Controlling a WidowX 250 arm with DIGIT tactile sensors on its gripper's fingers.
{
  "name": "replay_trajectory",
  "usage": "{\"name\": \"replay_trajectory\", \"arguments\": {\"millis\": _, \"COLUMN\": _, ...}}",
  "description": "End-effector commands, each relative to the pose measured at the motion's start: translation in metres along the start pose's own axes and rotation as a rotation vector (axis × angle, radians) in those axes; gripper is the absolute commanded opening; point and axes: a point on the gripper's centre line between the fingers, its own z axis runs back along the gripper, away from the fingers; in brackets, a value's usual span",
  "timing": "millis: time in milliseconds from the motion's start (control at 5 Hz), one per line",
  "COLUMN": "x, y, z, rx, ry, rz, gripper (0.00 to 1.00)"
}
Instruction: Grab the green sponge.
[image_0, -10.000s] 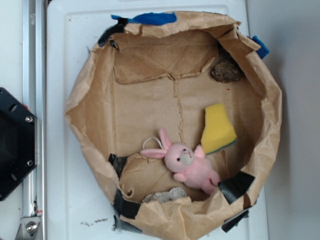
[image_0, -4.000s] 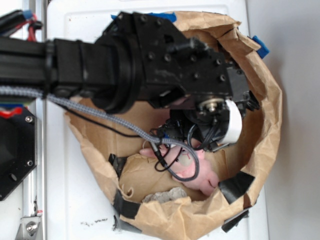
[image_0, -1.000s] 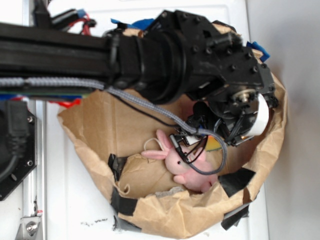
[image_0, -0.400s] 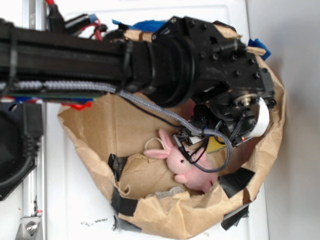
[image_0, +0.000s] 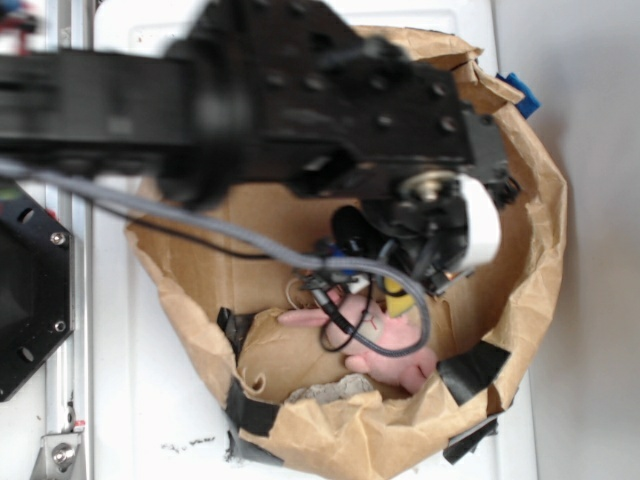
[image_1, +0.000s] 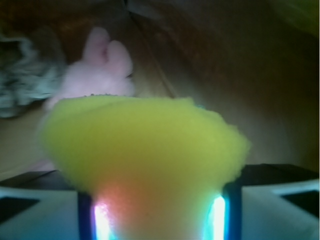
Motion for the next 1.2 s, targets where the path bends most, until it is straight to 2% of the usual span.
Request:
{"name": "replay_trajectory", "arguments": {"millis": 0, "x": 0.017, "y": -0.034, "z": 0.057, "rx": -0.067, "ry": 0.167, "rz": 0.367, "gripper": 0.0}}
{"name": "replay_trajectory", "arguments": {"millis": 200, "x": 0.009, "y": -0.029, "z": 0.058, "rx": -0.143, "ry": 0.163, "rz": 0.625, "gripper": 0.0}}
{"name": "replay_trajectory", "arguments": {"millis": 400, "x": 0.004, "y": -0.034, "z": 0.058, "rx": -0.082, "ry": 0.204, "rz": 0.857, "gripper": 0.0}}
{"name": "replay_trajectory", "arguments": {"millis": 600, "x": -0.004, "y": -0.039, "z": 0.059, "rx": -0.005, "ry": 0.139, "rz": 0.904, "gripper": 0.0}}
{"name": "replay_trajectory", "arguments": {"millis": 800, "x": -0.005, "y": -0.042, "z": 0.046, "rx": 0.032, "ry": 0.15, "rz": 0.933, "gripper": 0.0}}
{"name": "replay_trajectory", "arguments": {"millis": 1000, "x": -0.003, "y": -0.049, "z": 0.049, "rx": 0.044, "ry": 0.128, "rz": 0.921, "gripper": 0.0}}
